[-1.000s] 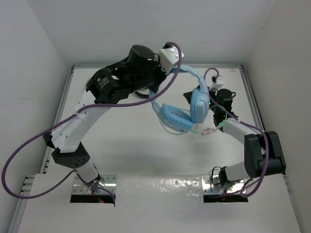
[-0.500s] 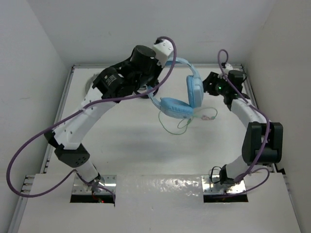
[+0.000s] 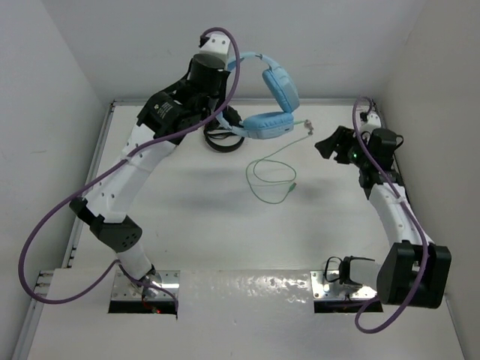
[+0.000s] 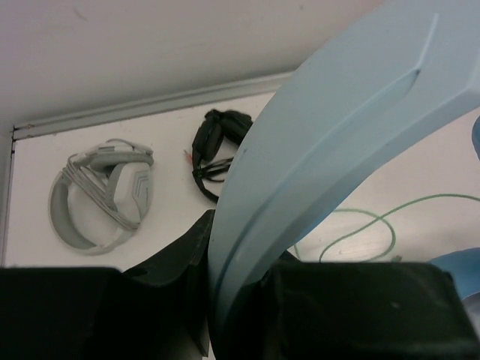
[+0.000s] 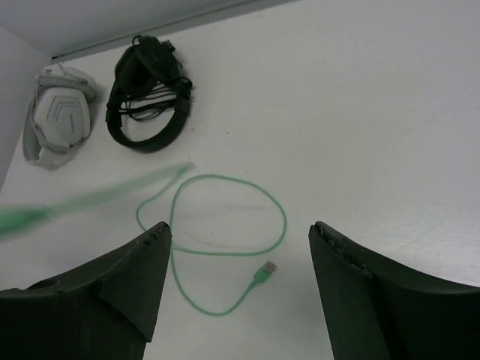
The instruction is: Wrap the headphones
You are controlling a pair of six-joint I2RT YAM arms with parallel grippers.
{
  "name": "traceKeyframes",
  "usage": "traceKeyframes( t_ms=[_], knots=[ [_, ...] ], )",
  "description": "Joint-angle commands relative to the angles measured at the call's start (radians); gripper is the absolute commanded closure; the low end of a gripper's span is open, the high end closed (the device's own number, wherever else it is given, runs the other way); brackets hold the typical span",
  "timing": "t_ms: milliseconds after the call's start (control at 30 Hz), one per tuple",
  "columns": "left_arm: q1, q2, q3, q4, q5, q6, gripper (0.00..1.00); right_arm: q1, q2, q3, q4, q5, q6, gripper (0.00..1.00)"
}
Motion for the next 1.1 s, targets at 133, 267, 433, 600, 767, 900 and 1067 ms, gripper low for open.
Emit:
traceKeyframes(
  t_ms=[133,267,433,600,767,900,1067],
  knots=[
    [0.003,-0.033,0.171,0.139,-0.072,-0.143,1.00,0.309,-0.046,-0.296,0.350,0.188,0.026,0.24],
    [0.003,-0.027,0.195,0.147,-0.078,-0.149,1.00,0.482,0.022,-0.399,0.582,0.293,-0.054,0.22],
    [0.003,-0.030,0.208,0.156,-0.070,-0.138,1.00,0.630,0.182,-0.240,0.445,0.496,-0.294,0.17],
    [0.001,-0.035,0.211,0.161,-0.058,-0.123,1.00,0.697,0.283,-0.118,0.365,0.730,-0.410,0.15],
    [0.003,-0.035,0.212,0.165,-0.062,-0.110,1.00,0.707,0.277,-0.120,0.384,0.791,-0.509,0.14],
    [0.003,-0.032,0.225,0.170,-0.058,-0.107,1.00,0.705,0.410,-0.005,0.299,0.726,-0.559,0.12],
    [0.003,-0.027,0.228,0.171,-0.058,-0.112,1.00,0.704,0.497,0.028,0.260,0.635,-0.539,0.12]
  ],
)
